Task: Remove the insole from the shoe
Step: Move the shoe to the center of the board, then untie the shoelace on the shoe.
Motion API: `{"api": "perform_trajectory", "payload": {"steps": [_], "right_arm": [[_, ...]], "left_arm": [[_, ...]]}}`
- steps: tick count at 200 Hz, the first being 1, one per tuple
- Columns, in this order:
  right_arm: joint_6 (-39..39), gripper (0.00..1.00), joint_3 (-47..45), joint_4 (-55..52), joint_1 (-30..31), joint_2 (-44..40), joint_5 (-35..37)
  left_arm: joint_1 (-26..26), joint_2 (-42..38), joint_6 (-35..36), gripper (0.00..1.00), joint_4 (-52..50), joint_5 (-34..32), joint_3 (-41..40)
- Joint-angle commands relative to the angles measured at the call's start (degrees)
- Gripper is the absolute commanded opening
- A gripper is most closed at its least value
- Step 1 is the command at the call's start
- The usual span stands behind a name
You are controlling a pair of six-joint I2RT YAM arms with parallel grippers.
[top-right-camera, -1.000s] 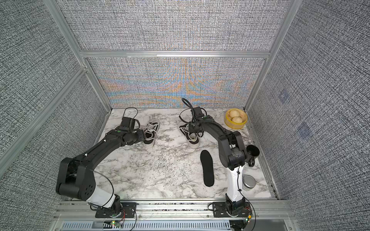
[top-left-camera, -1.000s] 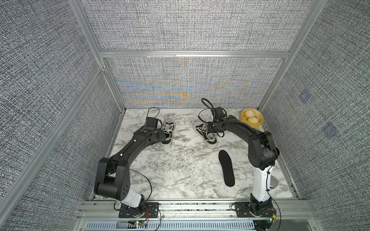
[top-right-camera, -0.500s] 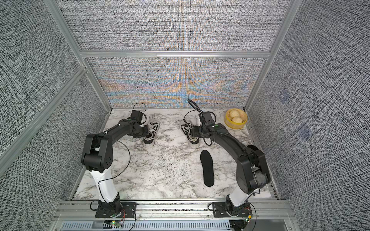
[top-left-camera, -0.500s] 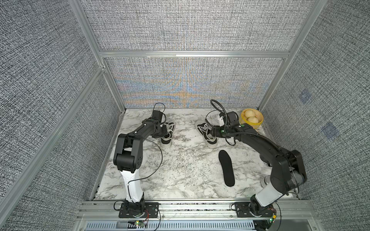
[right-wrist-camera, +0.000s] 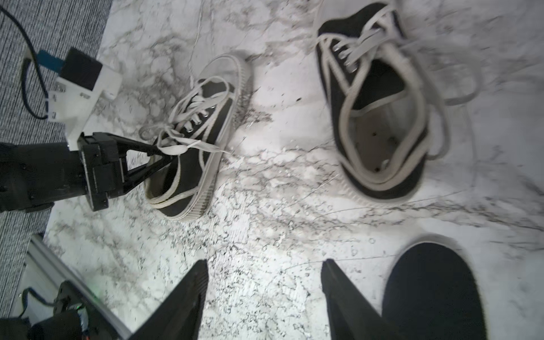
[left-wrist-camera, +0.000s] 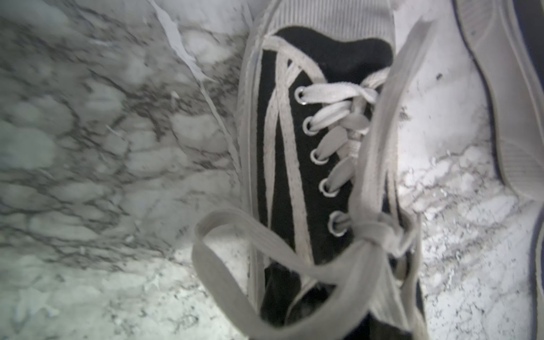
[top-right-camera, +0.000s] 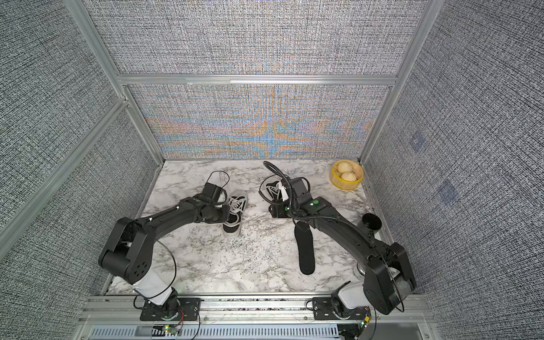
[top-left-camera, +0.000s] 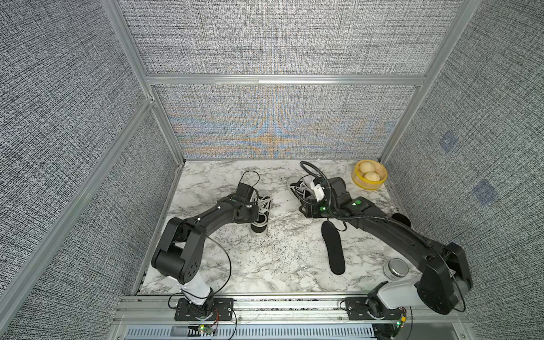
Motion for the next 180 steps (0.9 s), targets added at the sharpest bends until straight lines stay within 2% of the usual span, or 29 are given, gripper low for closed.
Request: {"api": "perform_trajectory", "payload": {"steps": [1, 21, 46, 84, 103, 117, 144, 180], "right_arm": [[-0.22, 0.64, -0.86, 4.41, 1.99, 0.23, -1.37], [-3.16, 0.63, -1.33, 6.27, 4.01, 0.84, -1.38], [-12.24, 0.60, -1.02, 7.57, 6.06, 2.12, -0.45], [-28.69, 0.53, -1.07, 14.63, 9.99, 3.31, -1.87], [-31.37, 0.50, 1.11, 17.12, 12.54, 6.13, -1.98], [-31.47, 0.47, 3.17, 17.54, 14.27, 9.36, -1.60], [-26.74, 0.42, 5.70, 20.06, 15.56, 14.10, -0.67], [-22.28, 0.41, 7.21, 19.10, 16.38, 17.70, 1.16]], "left_arm": [[-3.54, -3.09, -4.28, 0.00, 0.32, 1.86, -4.69], [-5.53, -7.02, -7.65, 0.00, 1.23, 2.73, -9.10], [-5.85, -13.89, -10.34, 0.22, 0.61, 2.03, -12.23], [-5.85, -24.85, -12.30, 0.42, -6.66, 1.47, -13.14], [-5.85, -33.01, -16.01, 0.44, -11.17, -1.66, -14.86], [-5.76, -39.10, -20.31, 0.44, -13.87, -7.02, -16.22], [-5.64, -48.24, -28.46, 0.37, -9.26, -17.62, -22.71], [-5.33, -45.81, -34.69, 0.38, -1.25, -14.80, -26.24]]}}
